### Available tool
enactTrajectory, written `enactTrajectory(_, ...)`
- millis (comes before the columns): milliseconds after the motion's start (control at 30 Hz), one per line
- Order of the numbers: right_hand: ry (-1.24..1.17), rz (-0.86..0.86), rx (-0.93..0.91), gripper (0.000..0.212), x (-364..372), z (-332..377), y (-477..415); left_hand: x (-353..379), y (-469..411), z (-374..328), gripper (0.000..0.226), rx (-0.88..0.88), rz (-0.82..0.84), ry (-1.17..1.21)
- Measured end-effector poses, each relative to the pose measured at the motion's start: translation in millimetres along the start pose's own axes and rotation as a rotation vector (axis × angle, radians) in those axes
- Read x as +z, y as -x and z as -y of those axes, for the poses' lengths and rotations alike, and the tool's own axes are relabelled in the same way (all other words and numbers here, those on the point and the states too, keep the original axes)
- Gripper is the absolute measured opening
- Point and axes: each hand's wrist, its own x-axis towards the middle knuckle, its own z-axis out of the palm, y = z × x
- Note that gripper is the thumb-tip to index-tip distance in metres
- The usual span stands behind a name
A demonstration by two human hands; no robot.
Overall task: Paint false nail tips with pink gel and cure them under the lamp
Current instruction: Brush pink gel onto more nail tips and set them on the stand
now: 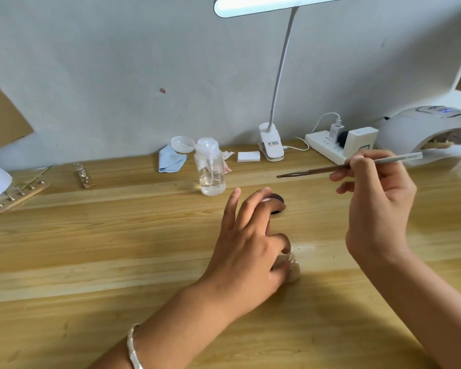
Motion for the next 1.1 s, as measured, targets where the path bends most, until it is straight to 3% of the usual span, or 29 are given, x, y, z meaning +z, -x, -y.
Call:
enactTrajectory(267,0.015,0.024,0.008,0.007,1.6,-5.8,2.4,9.8,3.1,0.7,0.010,0.029,-0.036,0.008)
enactTrajectory(367,0.019,0.036,0.008,0.009,1.6,-7.3,3.1,11.7,5.1,-0.8,0.020,0.057,-0.076,0.011)
enactTrajectory(700,0.018,0.048,-0.012,0.005,1.9,-7.9,4.3,5.3,6.7,-6.0,0.008,0.094,-0.269,0.088)
enactTrajectory(867,0.031,0.079,0.000,0.006,0.5,-7.4,4.2,-4.4,6.9,1.8,0.002,-0.014,-0.350,0.254)
enactTrajectory(1100,0.184,0.220,0.009,0.012,0.6,-11.4,10.1,-9.9,8.6,33.9,0.011,-0.360,-0.394,0.654)
